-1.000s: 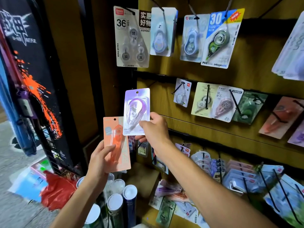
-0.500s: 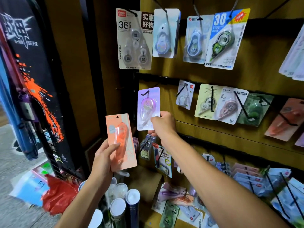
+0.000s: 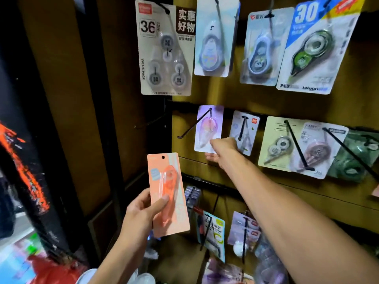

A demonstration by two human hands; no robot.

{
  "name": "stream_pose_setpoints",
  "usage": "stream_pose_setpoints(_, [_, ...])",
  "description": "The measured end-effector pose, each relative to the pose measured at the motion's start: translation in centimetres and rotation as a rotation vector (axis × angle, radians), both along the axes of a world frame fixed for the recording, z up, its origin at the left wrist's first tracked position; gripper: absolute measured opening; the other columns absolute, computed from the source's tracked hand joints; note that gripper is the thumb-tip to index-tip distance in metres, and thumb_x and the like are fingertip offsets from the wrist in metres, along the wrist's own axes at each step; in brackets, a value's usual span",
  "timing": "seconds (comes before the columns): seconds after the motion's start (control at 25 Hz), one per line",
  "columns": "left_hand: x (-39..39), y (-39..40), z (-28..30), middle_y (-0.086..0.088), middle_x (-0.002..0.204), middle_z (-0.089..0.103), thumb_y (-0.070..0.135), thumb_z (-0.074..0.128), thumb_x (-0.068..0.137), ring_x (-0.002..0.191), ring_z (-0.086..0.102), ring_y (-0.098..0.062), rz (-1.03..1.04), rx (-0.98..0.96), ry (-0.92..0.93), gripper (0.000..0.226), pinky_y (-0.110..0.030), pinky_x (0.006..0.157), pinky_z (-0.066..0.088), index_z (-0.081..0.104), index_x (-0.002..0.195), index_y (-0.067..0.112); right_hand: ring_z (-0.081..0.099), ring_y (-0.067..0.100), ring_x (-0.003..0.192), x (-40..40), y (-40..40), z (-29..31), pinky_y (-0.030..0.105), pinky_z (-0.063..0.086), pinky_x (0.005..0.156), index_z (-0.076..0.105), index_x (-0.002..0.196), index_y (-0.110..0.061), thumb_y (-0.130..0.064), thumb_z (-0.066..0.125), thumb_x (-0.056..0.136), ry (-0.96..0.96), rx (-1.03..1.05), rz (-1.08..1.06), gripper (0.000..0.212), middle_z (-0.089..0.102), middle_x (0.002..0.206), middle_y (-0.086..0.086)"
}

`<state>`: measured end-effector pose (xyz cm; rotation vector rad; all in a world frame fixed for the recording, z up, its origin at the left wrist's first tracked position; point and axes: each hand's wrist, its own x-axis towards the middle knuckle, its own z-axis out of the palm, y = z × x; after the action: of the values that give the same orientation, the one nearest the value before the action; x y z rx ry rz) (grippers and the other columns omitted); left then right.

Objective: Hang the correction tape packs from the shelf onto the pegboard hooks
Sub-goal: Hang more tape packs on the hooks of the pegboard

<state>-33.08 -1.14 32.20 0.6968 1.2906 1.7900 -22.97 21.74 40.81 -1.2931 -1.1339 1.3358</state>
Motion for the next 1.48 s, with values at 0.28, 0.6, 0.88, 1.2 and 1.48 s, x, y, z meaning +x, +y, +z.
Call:
stream_pose_setpoints(0.28, [2.7,-1.8,0.5,-0.007,0.095,0.077,0.007,0.065,0.086,0.074,0.073,-0.02,-0.022,-0.01,0.063,0.019,-0.032,0.05,0.054,0.069,0.104,0.015,0.063,0.034,0.092,4.4,-8.0,-2.7,0.039,0.056,0.073,0.053,0.111,-0.008,-0.015,0.061,0.093,0.04,-0.171,0.234,0.021,0.057,0.116,0.017])
stream_pose_setpoints(0.6, [12.4,-4.3,2.2,-0.013,0.094,0.076,0.009,0.066,0.072,0.075,0.074,-0.02,-0.28,0.041,0.051,0.031,-0.03,0.062,0.061,0.064,0.103,0.008,0.061,0.005,0.061,16.7,-21.1,-2.8,0.014,0.045,0.047,0.066,0.1,-0.008,-0.005,0.055,0.095,-0.009,0.114,0.408,0.013,0.065,0.079,0.003])
stream_pose_setpoints(0.88, [22.5,-3.5,3.5,-0.013,0.088,0.074,0.017,0.054,0.097,0.069,0.064,-0.019,-0.394,0.028,0.181,0.018,-0.02,0.055,0.051,0.069,0.105,0.01,0.062,0.003,0.058,30.8,-25.7,-1.6,0.014,0.043,0.049,0.067,0.087,-0.009,0.0,0.054,0.094,-0.012,0.231,0.101,0.017,0.068,0.071,0.0])
stream_pose_setpoints(1.2, [29.2,-0.3,0.3,-0.009,0.117,0.067,0.031,0.07,0.085,0.101,0.064,-0.027,-0.312,-0.107,1.212,0.05,-0.04,0.085,0.053,0.051,0.13,0.022,0.07,0.017,0.07,44.5,-27.8,0.7,0.033,0.055,0.064,0.069,0.086,-0.011,-0.002,0.054,0.095,-0.003,0.322,-0.292,0.019,0.075,0.079,0.003])
stream_pose_setpoints(1.48, [31.8,-0.8,-1.4,-0.007,0.134,0.058,0.056,0.057,0.08,0.118,0.055,-0.031,-0.368,-0.155,1.507,0.067,-0.047,0.096,0.048,0.043,0.137,0.024,0.073,0.032,0.084,46.9,-27.1,0.4,0.052,0.057,0.077,0.071,0.09,-0.011,-0.006,0.056,0.094,-0.062,0.299,-0.386,0.016,0.076,0.089,0.011])
